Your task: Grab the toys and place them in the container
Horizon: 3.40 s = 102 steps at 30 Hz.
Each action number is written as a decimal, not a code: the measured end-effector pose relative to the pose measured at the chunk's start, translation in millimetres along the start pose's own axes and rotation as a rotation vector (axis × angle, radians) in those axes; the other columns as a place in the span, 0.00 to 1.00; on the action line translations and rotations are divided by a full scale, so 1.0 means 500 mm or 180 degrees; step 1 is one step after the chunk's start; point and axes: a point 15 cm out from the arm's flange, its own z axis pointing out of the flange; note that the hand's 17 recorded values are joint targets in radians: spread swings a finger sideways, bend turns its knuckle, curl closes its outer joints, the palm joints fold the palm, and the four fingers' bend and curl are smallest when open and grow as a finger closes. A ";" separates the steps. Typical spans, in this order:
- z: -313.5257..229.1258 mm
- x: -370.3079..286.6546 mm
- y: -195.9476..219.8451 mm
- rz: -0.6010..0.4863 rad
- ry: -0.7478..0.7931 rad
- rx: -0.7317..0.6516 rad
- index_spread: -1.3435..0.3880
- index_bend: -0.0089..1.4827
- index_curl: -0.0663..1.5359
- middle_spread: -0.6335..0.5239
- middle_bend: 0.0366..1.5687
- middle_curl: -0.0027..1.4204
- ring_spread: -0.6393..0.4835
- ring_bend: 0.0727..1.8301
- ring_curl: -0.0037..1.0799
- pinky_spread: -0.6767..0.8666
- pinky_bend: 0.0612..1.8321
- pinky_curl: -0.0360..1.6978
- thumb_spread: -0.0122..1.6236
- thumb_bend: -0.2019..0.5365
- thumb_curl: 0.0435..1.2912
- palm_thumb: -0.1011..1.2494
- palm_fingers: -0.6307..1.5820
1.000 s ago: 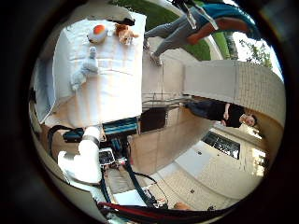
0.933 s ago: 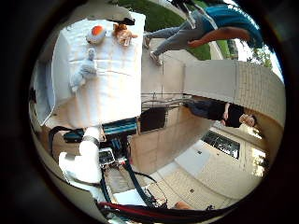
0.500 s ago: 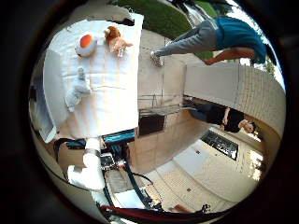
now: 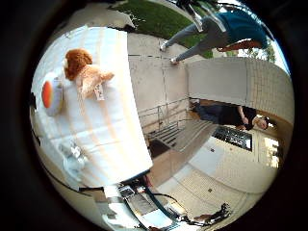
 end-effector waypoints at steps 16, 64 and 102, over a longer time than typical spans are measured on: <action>0.165 0.031 -0.003 0.0073 0.0044 -0.0580 0.62 0.16 0.20 0.47 0.46 0.42 0.69 0.56 0.47 0.70 0.57 0.15 0.72 0.31 0.28 0.64 0.86; -0.189 -0.696 0.479 -0.2292 -0.0424 -0.0454 0.36 0.42 0.76 0.40 0.75 0.66 0.55 0.81 0.66 0.54 0.88 0.43 0.76 0.23 0.44 0.70 0.48; -0.166 -0.012 0.403 -0.1667 -0.0467 -0.0569 0.62 0.12 0.24 0.61 0.09 0.24 0.82 0.18 0.28 0.72 0.32 0.16 0.72 0.24 0.35 0.68 0.30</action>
